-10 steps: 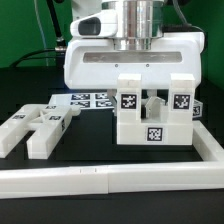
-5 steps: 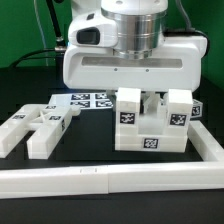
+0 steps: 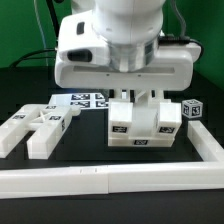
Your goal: Assemble chair
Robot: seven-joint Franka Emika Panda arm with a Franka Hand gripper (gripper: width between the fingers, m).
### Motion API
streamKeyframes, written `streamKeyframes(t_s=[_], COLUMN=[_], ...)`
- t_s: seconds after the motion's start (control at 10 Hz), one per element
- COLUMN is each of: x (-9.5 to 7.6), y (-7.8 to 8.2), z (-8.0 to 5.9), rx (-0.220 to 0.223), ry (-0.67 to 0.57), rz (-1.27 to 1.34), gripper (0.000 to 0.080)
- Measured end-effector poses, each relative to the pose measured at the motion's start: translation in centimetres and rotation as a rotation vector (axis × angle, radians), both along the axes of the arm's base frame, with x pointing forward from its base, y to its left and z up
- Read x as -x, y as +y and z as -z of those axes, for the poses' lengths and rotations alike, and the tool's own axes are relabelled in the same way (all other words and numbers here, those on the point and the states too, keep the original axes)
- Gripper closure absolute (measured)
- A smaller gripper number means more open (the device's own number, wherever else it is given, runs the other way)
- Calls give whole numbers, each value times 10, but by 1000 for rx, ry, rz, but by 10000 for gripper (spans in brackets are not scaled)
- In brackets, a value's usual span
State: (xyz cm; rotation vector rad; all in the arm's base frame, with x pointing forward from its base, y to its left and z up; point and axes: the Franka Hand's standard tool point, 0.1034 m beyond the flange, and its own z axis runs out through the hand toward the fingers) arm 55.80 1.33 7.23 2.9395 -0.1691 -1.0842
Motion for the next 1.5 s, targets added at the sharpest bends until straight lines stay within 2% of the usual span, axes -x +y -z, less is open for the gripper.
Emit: streamKeyframes(t_s=[0.3, 0.4, 0.5, 0.6, 0.8, 1.2, 1.3, 1.4, 1.5], x=[10, 6, 0, 1, 4, 8, 16, 25, 27], y=[-1, -3, -3, -4, -6, -7, -9, -10, -9], z=[-3, 0, 0, -1, 4, 0, -4, -2, -5], rx=[-14, -13, -12, -13, -13, -14, -13, -12, -14], ry=[232, 258, 226, 222, 232, 259, 304, 393, 407], rz=[-9, -10, -11, -8, -6, -3, 4, 5, 2], gripper=[548, 548, 548, 548, 548, 548, 548, 548, 548])
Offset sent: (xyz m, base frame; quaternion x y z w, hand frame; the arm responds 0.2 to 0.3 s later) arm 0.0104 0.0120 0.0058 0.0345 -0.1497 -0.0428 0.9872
